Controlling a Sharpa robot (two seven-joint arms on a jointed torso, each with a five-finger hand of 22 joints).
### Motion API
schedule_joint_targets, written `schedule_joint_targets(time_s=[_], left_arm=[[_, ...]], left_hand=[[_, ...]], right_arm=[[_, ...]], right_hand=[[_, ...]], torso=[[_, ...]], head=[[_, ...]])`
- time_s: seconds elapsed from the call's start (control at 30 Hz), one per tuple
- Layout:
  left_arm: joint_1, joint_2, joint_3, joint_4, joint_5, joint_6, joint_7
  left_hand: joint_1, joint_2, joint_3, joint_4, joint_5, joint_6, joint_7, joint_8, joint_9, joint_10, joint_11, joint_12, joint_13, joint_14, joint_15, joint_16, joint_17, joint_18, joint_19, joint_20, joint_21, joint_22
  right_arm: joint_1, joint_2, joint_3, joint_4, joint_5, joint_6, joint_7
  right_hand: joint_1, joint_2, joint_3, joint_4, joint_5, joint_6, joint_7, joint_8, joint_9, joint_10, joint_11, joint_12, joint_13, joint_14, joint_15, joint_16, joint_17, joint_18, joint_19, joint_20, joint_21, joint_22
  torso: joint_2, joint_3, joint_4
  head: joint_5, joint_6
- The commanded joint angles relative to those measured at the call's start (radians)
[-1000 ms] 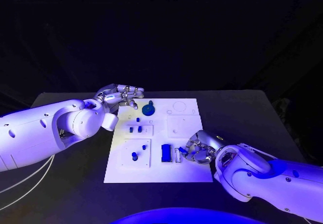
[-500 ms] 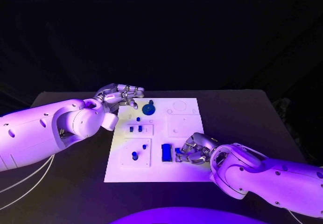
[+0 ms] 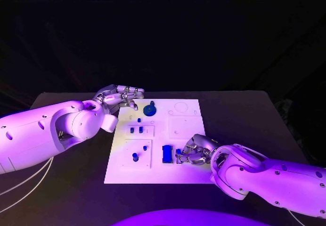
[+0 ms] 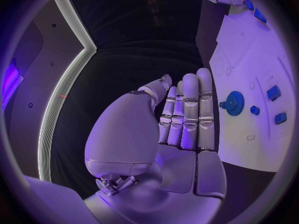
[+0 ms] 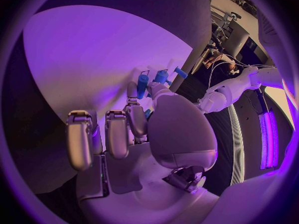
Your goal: Assemble the parts on the task board
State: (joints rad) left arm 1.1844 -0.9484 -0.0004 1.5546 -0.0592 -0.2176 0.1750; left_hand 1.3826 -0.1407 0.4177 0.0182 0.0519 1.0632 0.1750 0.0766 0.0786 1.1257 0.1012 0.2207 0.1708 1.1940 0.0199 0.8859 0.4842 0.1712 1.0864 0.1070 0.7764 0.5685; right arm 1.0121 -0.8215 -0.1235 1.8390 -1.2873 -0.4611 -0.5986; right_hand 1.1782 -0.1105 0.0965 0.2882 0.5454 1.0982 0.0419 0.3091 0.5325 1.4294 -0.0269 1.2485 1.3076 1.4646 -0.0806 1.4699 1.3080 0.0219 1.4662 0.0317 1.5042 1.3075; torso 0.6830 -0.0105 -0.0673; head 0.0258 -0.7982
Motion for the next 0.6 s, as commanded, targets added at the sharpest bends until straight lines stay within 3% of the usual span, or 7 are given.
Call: schedule_joint_targets(time_s=[0.03,0.23,0.6], left_arm=[[0.001,0.001,0.001,0.003,0.003,0.017,0.004],[0.001,0.000,0.001,0.003,0.003,0.017,0.004],[0.001,0.000,0.001,0.002,0.003,0.017,0.004]], left_hand=[[0.001,0.007,-0.005,0.001,-0.001,-0.006,-0.001,0.006,-0.002,-0.008,0.000,0.005,0.001,-0.004,0.001,-0.004,-0.002,0.013,0.008,0.002,-0.005,-0.001],[0.001,0.007,-0.005,0.001,-0.001,-0.006,-0.001,0.006,-0.002,-0.008,0.000,0.005,0.001,-0.004,0.001,-0.004,-0.002,0.013,0.008,0.002,-0.005,-0.001],[0.001,0.007,-0.005,0.001,-0.001,-0.006,-0.001,0.006,-0.002,-0.008,0.000,0.005,0.001,-0.004,0.001,-0.004,-0.002,0.013,0.008,0.002,-0.005,-0.001]], right_arm=[[-0.001,0.003,0.000,0.002,-0.010,0.017,0.012],[-0.001,0.003,0.000,0.004,-0.015,0.021,0.015],[-0.001,-0.004,0.000,0.010,-0.033,0.016,0.022]], right_hand=[[-0.023,0.000,-0.020,0.001,-0.015,-0.001,0.004,-0.003,0.002,0.006,0.001,0.008,0.036,0.074,-0.005,0.006,0.106,-0.008,0.079,-0.005,0.003,0.246],[-0.041,0.005,-0.049,0.000,-0.056,-0.001,0.004,-0.004,0.006,0.007,0.002,0.009,0.038,0.074,-0.004,0.006,0.105,-0.008,0.079,-0.004,0.003,0.245],[-0.048,0.007,-0.066,0.001,-0.068,-0.001,0.004,-0.004,0.008,0.007,0.002,0.010,0.040,0.074,-0.004,0.005,0.104,-0.008,0.078,-0.004,0.002,0.245]], torso=[[0.000,-0.0019,0.0053],[0.000,-0.0036,0.0086],[0.000,-0.0060,0.0160]], head=[[-0.004,0.000],[-0.007,0.000],[-0.012,-0.001]])
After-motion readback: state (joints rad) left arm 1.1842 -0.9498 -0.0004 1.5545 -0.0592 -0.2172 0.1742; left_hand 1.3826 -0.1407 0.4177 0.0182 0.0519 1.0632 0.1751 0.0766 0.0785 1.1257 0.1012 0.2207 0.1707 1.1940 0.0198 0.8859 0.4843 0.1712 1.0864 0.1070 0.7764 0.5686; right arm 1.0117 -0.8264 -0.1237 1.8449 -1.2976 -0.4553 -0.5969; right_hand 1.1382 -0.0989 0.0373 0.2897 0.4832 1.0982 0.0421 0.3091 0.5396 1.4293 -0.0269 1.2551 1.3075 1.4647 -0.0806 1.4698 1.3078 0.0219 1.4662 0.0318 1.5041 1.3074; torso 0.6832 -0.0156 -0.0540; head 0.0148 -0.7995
